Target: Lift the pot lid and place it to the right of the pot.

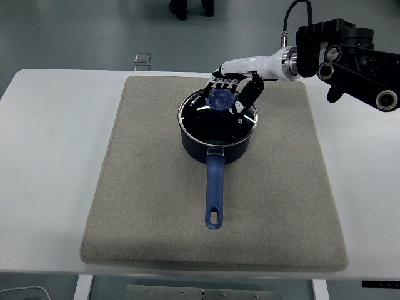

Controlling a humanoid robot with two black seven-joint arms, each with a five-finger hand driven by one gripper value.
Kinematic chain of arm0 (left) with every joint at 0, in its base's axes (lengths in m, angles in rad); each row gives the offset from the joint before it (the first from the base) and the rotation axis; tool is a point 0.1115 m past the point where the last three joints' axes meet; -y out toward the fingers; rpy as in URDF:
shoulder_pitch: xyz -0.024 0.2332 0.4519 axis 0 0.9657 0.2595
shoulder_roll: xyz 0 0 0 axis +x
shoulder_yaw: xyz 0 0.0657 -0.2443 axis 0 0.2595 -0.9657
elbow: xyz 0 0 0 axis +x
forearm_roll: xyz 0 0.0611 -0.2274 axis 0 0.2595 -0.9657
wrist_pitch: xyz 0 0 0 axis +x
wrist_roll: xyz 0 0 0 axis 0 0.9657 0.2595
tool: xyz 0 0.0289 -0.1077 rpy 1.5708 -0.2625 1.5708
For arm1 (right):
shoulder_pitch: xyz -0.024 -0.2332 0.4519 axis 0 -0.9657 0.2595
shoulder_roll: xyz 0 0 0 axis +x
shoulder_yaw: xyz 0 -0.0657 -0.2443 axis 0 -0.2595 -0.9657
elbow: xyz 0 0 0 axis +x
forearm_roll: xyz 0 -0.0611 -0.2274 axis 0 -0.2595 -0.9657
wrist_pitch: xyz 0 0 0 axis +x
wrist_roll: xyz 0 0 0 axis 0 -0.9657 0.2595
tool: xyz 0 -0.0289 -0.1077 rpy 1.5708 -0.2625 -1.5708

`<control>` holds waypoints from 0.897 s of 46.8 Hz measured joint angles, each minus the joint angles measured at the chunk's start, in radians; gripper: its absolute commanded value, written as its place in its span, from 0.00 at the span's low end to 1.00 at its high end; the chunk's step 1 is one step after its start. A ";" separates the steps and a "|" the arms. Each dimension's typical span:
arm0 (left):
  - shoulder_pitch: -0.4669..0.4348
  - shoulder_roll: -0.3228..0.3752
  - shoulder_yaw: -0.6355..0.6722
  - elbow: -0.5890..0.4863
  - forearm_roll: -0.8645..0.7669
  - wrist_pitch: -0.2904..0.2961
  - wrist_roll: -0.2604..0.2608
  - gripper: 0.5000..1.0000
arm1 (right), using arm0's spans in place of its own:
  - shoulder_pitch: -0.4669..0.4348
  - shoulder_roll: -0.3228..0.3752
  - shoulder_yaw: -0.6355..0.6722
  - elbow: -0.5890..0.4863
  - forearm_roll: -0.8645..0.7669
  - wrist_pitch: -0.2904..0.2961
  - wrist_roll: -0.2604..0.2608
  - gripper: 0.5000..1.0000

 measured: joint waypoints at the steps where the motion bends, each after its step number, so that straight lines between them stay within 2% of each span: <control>1: 0.000 0.000 0.000 0.000 0.000 0.000 0.000 1.00 | 0.000 0.000 0.000 0.000 0.000 0.000 0.000 0.21; 5: 0.000 0.000 0.000 0.000 0.000 0.000 0.000 1.00 | 0.000 0.000 0.001 0.000 0.000 0.001 0.000 0.09; 14: 0.000 0.000 0.000 0.000 0.000 0.000 0.000 1.00 | 0.003 0.000 0.001 0.000 0.000 0.004 0.000 0.00; 42: 0.000 0.000 0.000 0.000 0.000 0.000 0.000 1.00 | 0.010 -0.003 0.012 0.000 0.004 0.008 0.002 0.00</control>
